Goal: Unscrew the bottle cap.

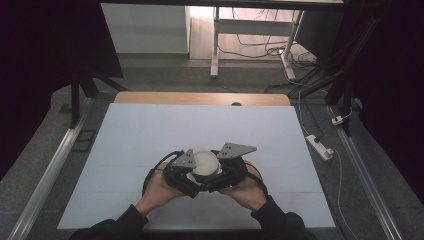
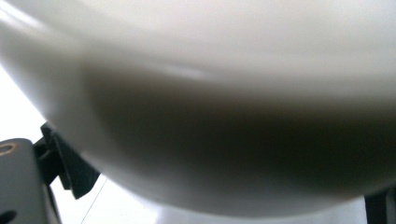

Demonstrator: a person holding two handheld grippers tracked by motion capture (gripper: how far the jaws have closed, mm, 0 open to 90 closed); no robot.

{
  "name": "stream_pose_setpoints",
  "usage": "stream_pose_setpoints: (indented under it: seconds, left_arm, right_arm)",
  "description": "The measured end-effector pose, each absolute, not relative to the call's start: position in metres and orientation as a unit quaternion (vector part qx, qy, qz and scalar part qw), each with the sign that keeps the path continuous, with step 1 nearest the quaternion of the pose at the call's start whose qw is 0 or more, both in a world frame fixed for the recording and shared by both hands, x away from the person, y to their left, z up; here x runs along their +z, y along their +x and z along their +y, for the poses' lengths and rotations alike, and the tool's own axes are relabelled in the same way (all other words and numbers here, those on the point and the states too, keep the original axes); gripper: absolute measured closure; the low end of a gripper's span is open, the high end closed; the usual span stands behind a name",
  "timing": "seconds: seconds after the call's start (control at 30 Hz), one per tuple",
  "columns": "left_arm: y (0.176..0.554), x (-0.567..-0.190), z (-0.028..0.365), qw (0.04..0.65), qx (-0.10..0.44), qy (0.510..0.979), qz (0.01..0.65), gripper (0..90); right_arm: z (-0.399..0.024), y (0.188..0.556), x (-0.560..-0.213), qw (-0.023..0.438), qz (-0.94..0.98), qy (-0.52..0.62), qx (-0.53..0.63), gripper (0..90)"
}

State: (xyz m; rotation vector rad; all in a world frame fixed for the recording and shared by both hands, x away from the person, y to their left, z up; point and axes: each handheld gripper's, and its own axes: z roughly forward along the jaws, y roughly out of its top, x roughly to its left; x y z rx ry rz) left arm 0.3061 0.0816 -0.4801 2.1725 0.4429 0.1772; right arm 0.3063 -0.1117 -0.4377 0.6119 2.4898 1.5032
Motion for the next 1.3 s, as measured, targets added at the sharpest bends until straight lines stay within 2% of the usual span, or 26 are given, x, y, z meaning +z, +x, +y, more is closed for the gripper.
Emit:
stream_pose_setpoints:
  seconds: [0.33,0.5,0.67,0.8,0.87,0.97,1.13,1.3]
  left_arm:
    - [0.309,-0.479,0.084,0.446,0.055,0.882,0.144,7.4]
    - [0.31,-0.481,0.084,0.456,0.026,0.882,0.116,7.4]
    - [0.309,-0.481,0.082,0.452,0.021,0.887,0.097,7.4]
    - [0.31,-0.481,0.082,0.453,0.034,0.883,0.118,7.4]
    - [0.31,-0.48,0.083,0.454,0.043,0.88,0.134,7.3]
    - [0.31,-0.479,0.085,0.447,0.057,0.88,0.149,7.3]
    - [0.307,-0.478,0.08,0.439,0.077,0.879,0.168,7.3]
    - [0.304,-0.476,0.077,0.438,0.085,0.877,0.178,7.3]
  right_arm:
    - [-0.12,0.312,-0.436,0.058,0.842,0.159,0.513,7.1]
    - [-0.125,0.316,-0.437,0.024,0.847,0.13,0.516,7.2]
    - [-0.129,0.319,-0.438,-0.001,0.851,0.094,0.516,7.1]
    - [-0.127,0.317,-0.438,0.016,0.851,0.109,0.514,6.6]
    - [-0.125,0.316,-0.437,0.021,0.841,0.136,0.523,1.0]
    - [-0.121,0.312,-0.432,0.042,0.84,0.157,0.518,0.0]
    - [-0.111,0.306,-0.431,0.075,0.831,0.201,0.513,0.1]
    - [-0.108,0.305,-0.434,0.095,0.822,0.221,0.516,6.5]
